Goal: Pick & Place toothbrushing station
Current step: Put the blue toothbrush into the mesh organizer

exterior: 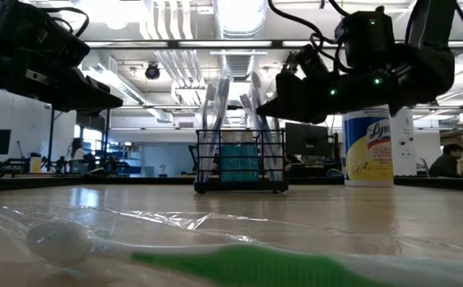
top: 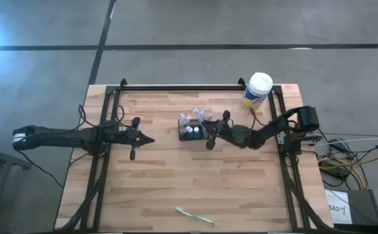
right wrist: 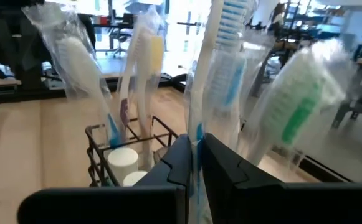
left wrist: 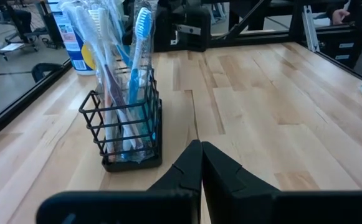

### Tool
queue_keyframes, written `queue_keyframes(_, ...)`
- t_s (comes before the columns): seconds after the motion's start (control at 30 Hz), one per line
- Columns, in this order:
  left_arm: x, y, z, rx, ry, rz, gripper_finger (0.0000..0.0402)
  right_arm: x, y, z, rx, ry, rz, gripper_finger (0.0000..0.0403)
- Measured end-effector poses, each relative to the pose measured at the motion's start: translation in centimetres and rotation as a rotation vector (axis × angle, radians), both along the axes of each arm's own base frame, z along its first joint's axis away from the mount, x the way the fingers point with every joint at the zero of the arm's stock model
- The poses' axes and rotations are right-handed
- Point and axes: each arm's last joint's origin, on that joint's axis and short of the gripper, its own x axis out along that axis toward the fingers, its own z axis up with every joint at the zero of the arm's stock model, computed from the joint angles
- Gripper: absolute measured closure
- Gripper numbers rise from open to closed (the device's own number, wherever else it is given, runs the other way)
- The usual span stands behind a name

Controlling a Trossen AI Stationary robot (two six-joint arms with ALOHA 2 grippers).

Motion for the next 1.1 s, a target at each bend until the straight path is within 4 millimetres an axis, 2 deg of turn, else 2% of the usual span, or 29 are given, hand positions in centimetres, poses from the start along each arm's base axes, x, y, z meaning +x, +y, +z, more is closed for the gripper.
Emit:
queue_keyframes(0.27,0.0,0.0,0.0,-0.001,0.001,0.0,0.0394,0.0,1.4,-1.6,-0.022,0.016,-0.004,0.0384)
queue_keyframes(0.5,0.0,0.0,0.0,-0.006,0.001,0.001,0.0394,-0.6,1.4,-2.4,0.021,0.041,0.009,0.0366)
queue_keyframes(0.67,0.0,0.0,0.0,-0.008,0.0,0.001,0.0394,-0.8,1.4,-2.7,0.037,0.061,0.013,0.0367)
queue_keyframes(0.9,0.0,0.0,0.0,-0.008,0.0,0.001,0.0394,-0.9,1.4,-2.6,0.046,0.058,0.015,0.0364)
queue_keyframes(1.1,0.0,0.0,0.0,-0.008,0.0,0.001,0.0394,-1.1,1.6,-1.7,0.046,0.047,0.031,0.0333)
